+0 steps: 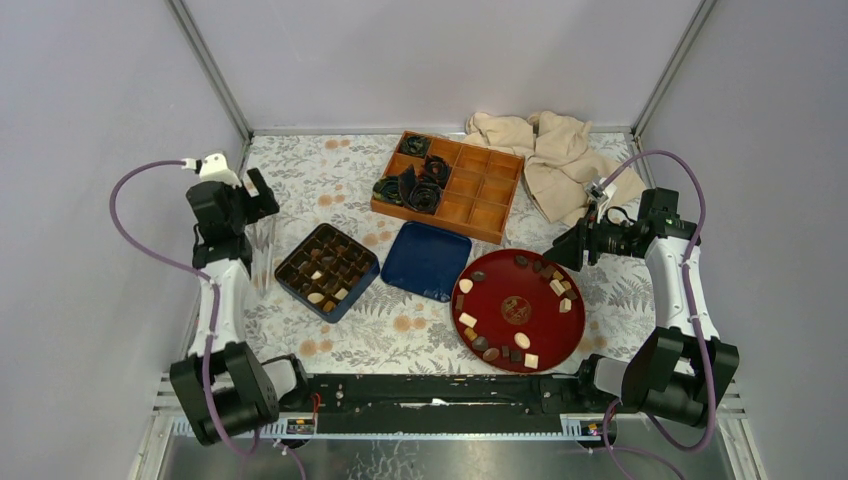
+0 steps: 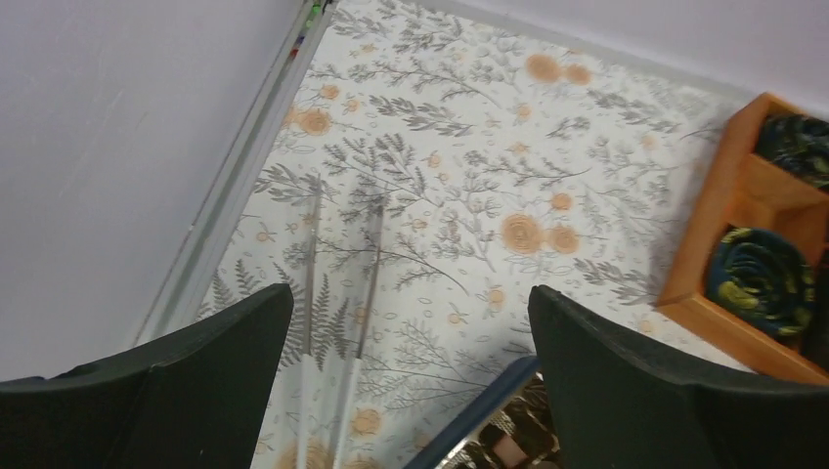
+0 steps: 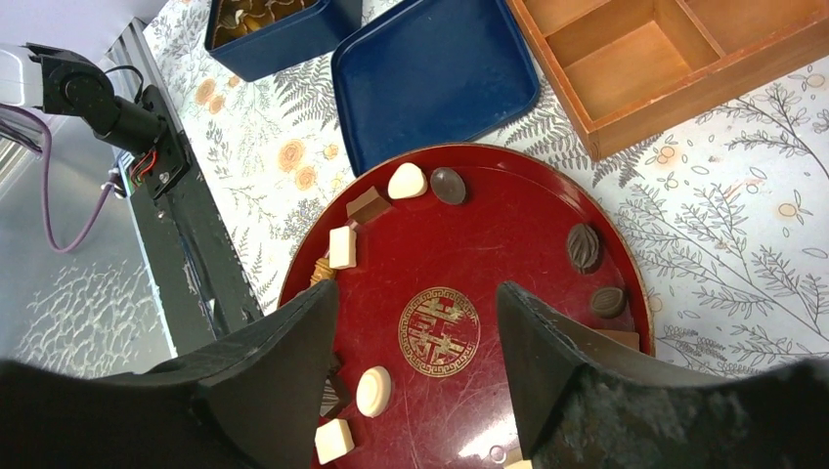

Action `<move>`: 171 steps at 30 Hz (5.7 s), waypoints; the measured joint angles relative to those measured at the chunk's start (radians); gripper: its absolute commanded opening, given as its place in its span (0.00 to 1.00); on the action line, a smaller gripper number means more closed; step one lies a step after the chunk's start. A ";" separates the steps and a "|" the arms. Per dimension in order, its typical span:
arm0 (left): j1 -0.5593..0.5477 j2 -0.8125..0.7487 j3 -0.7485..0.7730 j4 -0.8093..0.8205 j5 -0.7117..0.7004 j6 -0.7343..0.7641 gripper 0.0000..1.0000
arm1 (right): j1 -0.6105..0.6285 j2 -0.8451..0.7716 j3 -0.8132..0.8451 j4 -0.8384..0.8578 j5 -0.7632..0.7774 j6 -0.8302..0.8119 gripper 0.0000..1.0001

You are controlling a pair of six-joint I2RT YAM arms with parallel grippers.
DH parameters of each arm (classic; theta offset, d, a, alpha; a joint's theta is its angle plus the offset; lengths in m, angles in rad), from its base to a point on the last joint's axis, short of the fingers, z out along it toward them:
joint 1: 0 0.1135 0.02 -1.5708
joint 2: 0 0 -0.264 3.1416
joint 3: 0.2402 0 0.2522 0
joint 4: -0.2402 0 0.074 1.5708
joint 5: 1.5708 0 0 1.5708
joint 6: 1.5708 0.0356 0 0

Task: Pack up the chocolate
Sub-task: Adjust the packing box at the center of the board, then pick up the box lid from the center of the board.

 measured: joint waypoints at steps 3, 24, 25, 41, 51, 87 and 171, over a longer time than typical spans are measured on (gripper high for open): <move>-0.016 -0.076 -0.058 0.025 0.022 -0.034 0.93 | 0.000 -0.001 0.000 -0.007 -0.016 -0.017 0.69; -0.157 0.188 0.068 -0.345 0.161 0.444 0.45 | 0.000 0.007 0.000 -0.020 -0.024 -0.034 0.69; -0.157 0.213 0.074 -0.357 0.164 0.452 0.45 | 0.000 0.009 0.000 -0.024 -0.024 -0.037 0.69; -0.193 0.426 0.137 -0.399 0.209 0.506 0.29 | 0.000 0.020 0.000 -0.038 -0.024 -0.049 0.69; -0.213 0.432 0.138 -0.396 0.183 0.534 0.00 | 0.000 0.022 0.003 -0.045 -0.024 -0.052 0.69; -0.214 -0.277 -0.351 0.018 0.027 0.283 0.00 | 0.000 0.050 0.004 -0.055 -0.024 -0.063 0.69; -0.201 -0.259 -0.185 -0.202 -0.147 -0.015 0.83 | 1.258 0.834 0.504 0.377 1.040 0.430 0.00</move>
